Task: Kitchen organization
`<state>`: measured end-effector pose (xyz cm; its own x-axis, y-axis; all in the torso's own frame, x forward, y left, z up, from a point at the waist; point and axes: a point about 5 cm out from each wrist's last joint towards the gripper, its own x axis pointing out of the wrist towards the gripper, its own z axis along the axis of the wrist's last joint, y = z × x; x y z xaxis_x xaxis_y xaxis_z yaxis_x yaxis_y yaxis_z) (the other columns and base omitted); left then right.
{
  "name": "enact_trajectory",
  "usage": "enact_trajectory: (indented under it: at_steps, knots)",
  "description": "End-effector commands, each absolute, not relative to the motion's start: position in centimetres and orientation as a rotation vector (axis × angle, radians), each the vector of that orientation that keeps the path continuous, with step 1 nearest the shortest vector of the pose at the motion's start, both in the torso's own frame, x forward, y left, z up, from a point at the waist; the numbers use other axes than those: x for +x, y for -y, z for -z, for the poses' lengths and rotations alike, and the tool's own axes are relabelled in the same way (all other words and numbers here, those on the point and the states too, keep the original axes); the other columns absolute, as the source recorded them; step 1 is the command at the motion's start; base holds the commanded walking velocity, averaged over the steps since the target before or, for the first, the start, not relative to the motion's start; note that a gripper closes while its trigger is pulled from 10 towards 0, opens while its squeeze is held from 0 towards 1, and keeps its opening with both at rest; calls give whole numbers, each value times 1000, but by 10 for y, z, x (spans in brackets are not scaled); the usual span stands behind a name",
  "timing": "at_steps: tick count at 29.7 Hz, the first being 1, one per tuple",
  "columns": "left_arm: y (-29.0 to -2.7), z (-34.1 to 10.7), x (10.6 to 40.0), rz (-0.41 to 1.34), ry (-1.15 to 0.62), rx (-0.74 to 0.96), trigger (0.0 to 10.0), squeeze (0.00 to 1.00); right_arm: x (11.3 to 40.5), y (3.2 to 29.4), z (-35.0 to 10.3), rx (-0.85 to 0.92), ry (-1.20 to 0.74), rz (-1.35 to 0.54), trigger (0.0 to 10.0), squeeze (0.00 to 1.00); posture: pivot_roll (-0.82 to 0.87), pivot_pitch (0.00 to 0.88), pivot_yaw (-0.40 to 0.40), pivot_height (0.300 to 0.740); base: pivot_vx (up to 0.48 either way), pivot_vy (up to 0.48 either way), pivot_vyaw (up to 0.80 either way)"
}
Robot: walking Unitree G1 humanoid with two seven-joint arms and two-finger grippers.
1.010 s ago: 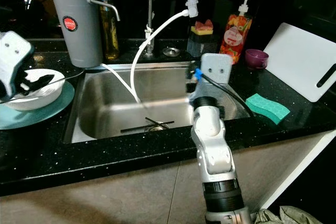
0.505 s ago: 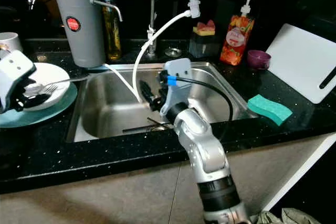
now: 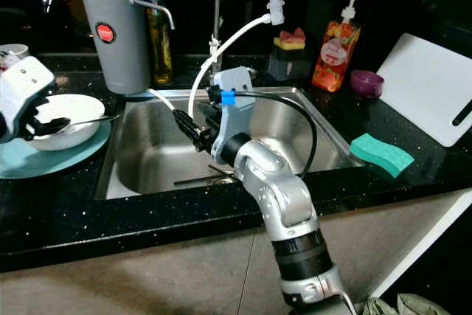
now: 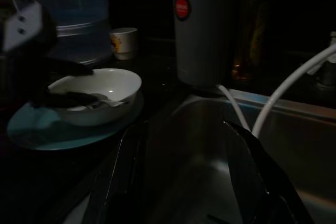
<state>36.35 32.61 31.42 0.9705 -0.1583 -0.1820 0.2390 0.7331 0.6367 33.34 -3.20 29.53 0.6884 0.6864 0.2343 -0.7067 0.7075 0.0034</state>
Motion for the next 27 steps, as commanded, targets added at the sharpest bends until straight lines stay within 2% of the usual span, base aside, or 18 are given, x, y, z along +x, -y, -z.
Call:
enact_trajectory:
  at_steps: [1,7,12,13,15,16,17,18,27]
  knots:
    - [-317,-308,369,268,-149,721,10000,0,332,27,-296,104,208,-806,10000,0,164,85,-60,740,0,0,0]
    - [-306,-301,375,356,-197,724,10000,0,328,20,-299,112,212,-829,10000,0,158,84,-59,740,0,0,0]
    - [-308,-301,378,299,-207,784,10000,0,327,18,-299,114,217,-835,10000,0,158,84,-59,740,0,0,0]
    - [-309,-300,379,256,-205,805,7333,0,327,18,-300,117,222,-835,10000,0,160,83,-59,740,0,0,0]
    - [-310,-300,380,240,-206,810,7333,0,327,17,-301,117,224,-835,10000,0,160,83,-59,740,0,0,0]
    - [-311,-298,380,215,-205,816,824,0,327,17,-301,118,226,-833,10000,0,157,83,-59,740,0,0,0]
    - [-311,-298,380,215,-205,816,824,0,327,17,-301,118,226,-833,10000,0,157,83,-59,740,0,0,0]
    - [-312,-297,380,205,-204,816,0,0,327,17,-301,118,227,-832,10000,0,157,83,-59,740,0,0,0]
    - [-319,-304,378,125,-121,802,0,0,326,19,-302,121,235,-819,10000,0,158,83,-68,740,0,0,0]
